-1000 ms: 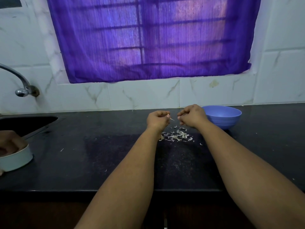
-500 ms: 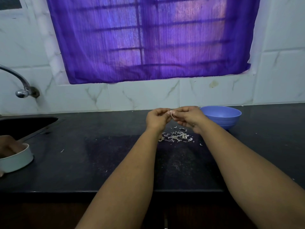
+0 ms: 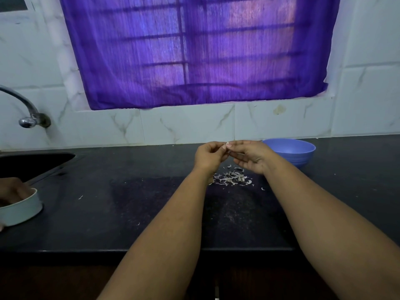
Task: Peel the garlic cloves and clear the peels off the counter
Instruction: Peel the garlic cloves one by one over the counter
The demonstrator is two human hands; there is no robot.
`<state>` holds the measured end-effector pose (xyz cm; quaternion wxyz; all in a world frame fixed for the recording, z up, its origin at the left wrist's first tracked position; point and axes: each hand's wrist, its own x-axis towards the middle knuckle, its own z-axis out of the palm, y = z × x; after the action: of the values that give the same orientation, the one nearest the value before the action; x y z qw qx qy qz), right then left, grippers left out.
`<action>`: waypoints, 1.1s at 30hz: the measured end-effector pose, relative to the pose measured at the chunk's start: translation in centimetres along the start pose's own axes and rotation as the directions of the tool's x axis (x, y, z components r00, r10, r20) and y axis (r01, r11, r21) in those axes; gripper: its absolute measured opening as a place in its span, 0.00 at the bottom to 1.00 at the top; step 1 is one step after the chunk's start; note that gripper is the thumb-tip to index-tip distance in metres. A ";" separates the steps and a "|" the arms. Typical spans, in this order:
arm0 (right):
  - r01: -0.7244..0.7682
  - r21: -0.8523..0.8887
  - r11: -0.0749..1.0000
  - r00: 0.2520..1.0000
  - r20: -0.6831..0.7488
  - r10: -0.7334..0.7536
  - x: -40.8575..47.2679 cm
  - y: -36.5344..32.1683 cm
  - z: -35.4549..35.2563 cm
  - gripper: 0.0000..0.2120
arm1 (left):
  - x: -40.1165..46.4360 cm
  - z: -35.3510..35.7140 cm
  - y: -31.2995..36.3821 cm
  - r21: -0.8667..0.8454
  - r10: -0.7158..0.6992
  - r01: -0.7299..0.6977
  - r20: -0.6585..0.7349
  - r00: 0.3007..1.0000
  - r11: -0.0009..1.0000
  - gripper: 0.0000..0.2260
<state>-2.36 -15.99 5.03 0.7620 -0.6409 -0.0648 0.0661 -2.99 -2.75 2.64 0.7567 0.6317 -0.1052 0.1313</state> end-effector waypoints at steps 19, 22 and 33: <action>0.078 -0.171 0.982 0.993 0.099 -0.061 0.5 0.6 0.6 0.06 | 0.0 -0.1 -0.1 0.143 0.010 -0.008 -0.013 1.000 0.990 0.06; 0.133 -0.212 0.968 0.990 0.067 -0.121 0.7 0.9 1.0 0.05 | 0.0 0.1 0.0 0.189 0.031 -0.023 -0.038 0.999 0.982 0.07; 0.188 -0.443 0.876 0.907 -0.264 -0.328 1.2 0.4 -0.1 0.04 | 0.0 -0.4 -0.3 0.531 0.116 -0.070 -0.053 0.992 0.845 0.08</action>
<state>-1.17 -15.81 4.60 0.6131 -0.7727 -0.0342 -0.1609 -2.90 -2.38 2.29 0.5507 0.8032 -0.0641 0.2178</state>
